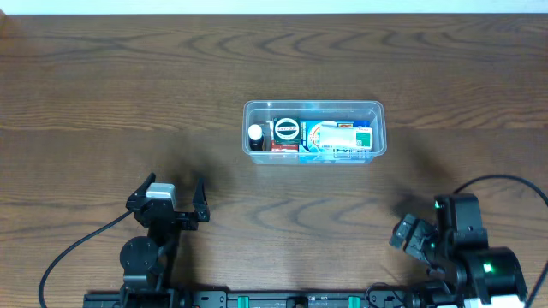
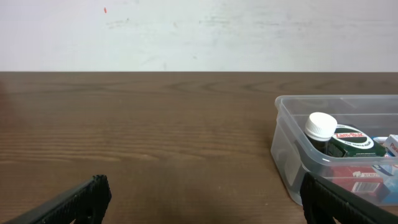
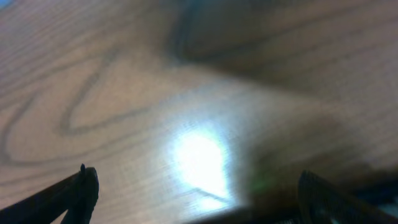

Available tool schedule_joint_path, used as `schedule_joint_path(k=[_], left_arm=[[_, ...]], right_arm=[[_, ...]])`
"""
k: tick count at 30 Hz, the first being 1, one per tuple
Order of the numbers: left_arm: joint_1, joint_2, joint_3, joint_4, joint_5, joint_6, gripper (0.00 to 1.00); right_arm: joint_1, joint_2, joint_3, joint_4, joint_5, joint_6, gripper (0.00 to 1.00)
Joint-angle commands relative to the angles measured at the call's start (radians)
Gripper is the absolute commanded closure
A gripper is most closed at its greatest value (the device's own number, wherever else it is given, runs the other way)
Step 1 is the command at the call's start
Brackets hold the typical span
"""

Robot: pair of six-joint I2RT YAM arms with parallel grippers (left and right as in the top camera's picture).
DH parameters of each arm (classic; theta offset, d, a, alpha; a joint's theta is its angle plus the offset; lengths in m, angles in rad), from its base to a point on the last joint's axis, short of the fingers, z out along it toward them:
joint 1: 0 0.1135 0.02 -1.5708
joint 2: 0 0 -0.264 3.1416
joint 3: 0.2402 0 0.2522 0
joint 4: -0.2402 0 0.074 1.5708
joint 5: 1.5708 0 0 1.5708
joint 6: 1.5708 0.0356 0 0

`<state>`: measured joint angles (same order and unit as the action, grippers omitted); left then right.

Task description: Pack container

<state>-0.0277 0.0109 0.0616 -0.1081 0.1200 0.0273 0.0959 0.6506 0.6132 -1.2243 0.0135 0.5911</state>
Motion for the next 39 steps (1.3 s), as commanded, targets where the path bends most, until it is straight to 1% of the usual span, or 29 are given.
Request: schedule_joint_path(k=[1,13,16,18,21,24,27,29,33,36,39], left_arm=[[0.006,-0.007,-0.031,-0.012,-0.011,0.013,0.02],[0.006,-0.007,-0.031,-0.012,-0.011,0.013,0.02],[0.006,-0.007,-0.031,-0.012,-0.011,0.013,0.02],[0.006,-0.007,-0.031,-0.012,-0.011,0.013,0.02],[0.006,-0.007,-0.031,-0.012,-0.011,0.013,0.02],[0.006,-0.007,-0.031,-0.012,-0.011,0.013,0.02],[0.006,-0.007,-0.031,-0.012,-0.011,0.013,0.02],[0.006,-0.007,-0.031,-0.012,-0.011,0.013,0.02],[0.006,-0.007,-0.031,-0.012,-0.011,0.013,0.02],[0.006,-0.007,-0.031,-0.012,-0.011,0.013,0.02],[0.006,-0.007,-0.031,-0.012,-0.011,0.013,0.02]], right_arm=[[0.008,-0.056,0.0,-0.003,0.001,0.015,0.01],[0.008,-0.211,-0.002,0.015,0.005,0.014,0.01],[0.008,-0.239,-0.023,0.139,0.005,-0.001,0.01],[0.008,-0.259,-0.049,0.252,-0.008,-0.064,0.01],[0.008,-0.295,-0.109,0.447,-0.085,-0.241,0.01],[0.008,-0.337,-0.198,0.65,-0.232,-0.464,0.01],[0.008,-0.375,-0.29,0.818,-0.316,-0.6,0.01],[0.008,-0.403,-0.355,0.927,-0.313,-0.608,0.01],[0.008,-0.455,-0.46,1.07,-0.296,-0.607,0.01],[0.008,-0.493,-0.52,1.133,-0.253,-0.607,0.01],[0.007,-0.523,-0.558,1.159,-0.212,-0.607,0.01]])
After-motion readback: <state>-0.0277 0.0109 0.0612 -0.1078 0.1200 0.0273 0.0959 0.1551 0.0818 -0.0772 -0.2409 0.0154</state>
